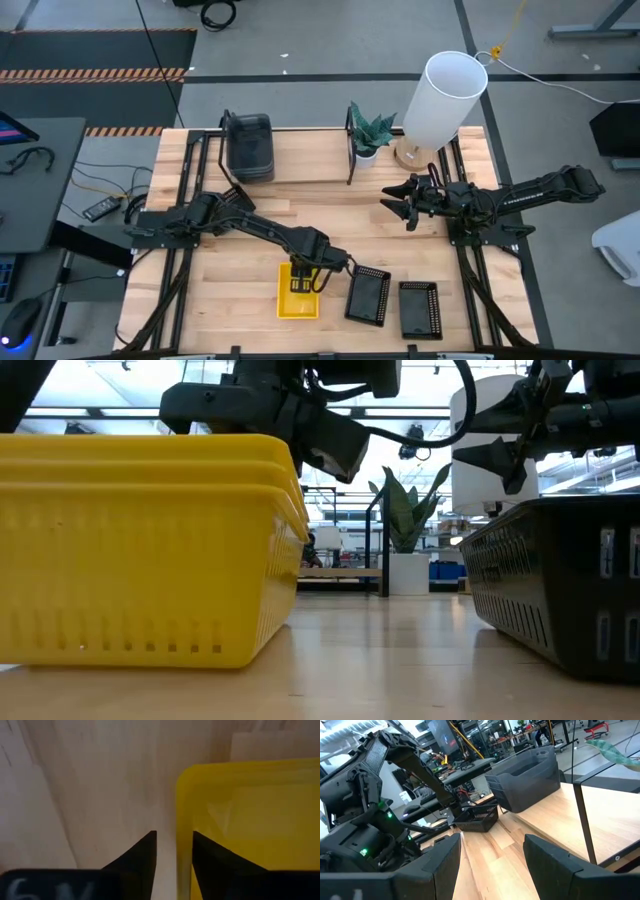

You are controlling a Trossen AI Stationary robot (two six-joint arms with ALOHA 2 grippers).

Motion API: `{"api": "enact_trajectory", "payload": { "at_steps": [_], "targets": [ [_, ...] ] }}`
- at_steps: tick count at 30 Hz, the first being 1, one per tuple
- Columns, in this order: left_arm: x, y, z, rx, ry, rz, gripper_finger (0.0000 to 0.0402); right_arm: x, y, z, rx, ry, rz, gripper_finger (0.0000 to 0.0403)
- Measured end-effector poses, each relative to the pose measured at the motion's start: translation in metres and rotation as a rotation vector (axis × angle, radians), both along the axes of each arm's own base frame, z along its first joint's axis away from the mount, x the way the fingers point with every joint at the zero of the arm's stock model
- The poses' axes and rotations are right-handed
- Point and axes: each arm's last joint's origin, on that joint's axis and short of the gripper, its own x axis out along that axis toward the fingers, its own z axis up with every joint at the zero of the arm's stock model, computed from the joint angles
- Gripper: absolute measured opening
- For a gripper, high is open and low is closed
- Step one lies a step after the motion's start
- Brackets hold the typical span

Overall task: Stack baskets on shelf by color
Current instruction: Put the stacked yellow bin on the shelf

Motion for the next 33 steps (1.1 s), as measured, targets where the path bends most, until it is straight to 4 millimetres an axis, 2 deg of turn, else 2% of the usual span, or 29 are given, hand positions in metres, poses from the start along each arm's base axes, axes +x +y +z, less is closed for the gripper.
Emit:
{"api": "enact_trajectory", "payload": {
  "at_steps": [6,10,14,21,26,30,33],
  "targets": [
    [0.000,0.003,0.000,0.051,-0.005,-0.007,0.0086,0.000,0.000,0.000,0.000,0.000,0.000,0.0221],
    [-0.001,0.016,0.000,0.118,0.020,-0.051,0.0063,0.000,0.000,0.000,0.000,0.000,0.000,0.0221],
    [0.003,0.035,0.001,0.194,0.013,-0.042,0.0061,0.000,0.000,0.000,0.000,0.000,0.000,0.0221],
    [0.006,0.087,0.003,0.367,0.038,0.050,0.0110,0.000,0.000,0.000,0.000,0.000,0.000,0.0221],
    [0.006,0.122,0.003,0.402,0.063,0.126,0.0154,0.000,0.000,0.000,0.000,0.000,0.000,0.0221],
    [0.004,0.136,0.007,0.404,0.074,0.140,0.0186,0.000,0.000,0.000,0.000,0.000,0.000,0.0221],
    [0.001,0.135,0.020,0.410,0.043,0.140,0.0201,0.000,0.000,0.000,0.000,0.000,0.000,0.0221]
  ]
}}
